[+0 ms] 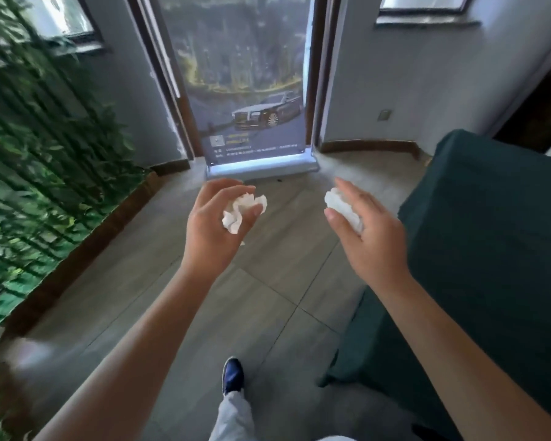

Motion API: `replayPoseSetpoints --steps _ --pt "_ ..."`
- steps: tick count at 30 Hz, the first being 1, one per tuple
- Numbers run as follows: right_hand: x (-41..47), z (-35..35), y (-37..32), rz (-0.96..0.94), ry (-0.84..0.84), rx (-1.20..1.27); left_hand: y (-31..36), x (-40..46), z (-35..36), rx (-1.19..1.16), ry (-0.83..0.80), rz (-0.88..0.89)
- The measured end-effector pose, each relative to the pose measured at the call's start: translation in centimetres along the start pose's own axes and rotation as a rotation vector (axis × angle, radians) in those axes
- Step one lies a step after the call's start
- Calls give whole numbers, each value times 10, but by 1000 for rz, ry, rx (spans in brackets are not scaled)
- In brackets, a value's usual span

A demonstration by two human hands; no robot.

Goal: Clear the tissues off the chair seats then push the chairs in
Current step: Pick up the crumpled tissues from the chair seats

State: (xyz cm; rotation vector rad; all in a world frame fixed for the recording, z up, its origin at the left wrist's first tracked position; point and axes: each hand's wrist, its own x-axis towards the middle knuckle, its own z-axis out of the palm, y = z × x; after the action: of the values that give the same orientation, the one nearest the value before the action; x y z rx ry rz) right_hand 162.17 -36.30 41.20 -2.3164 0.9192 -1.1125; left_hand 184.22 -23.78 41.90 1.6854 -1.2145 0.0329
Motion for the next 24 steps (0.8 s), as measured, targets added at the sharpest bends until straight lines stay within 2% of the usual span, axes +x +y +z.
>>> replayPoseSetpoints --steps 2,4,6,13,15,16,21,24 --pt "37 29 8 79 68 -64 -40 51 14 -96 -113 -11" --pt "42 31 0 75 62 -46 -43 55 19 -59 -113 13" --pt "72 46 5 131 149 -89 -63 104 35 -156 -192 53" --pt "112 42 35 224 295 -203 -73 184 98 -238 -345 105" --pt "128 32 64 290 357 -250 -72 215 146 -284 -416 143" --pt "130 31 65 281 356 -242 -71 216 146 -275 -410 147" --pt "180 7 146 416 396 -278 -53 280 237 -306 -512 193" --pt "215 -3 178 391 421 -326 -39 318 270 -290 -507 263"
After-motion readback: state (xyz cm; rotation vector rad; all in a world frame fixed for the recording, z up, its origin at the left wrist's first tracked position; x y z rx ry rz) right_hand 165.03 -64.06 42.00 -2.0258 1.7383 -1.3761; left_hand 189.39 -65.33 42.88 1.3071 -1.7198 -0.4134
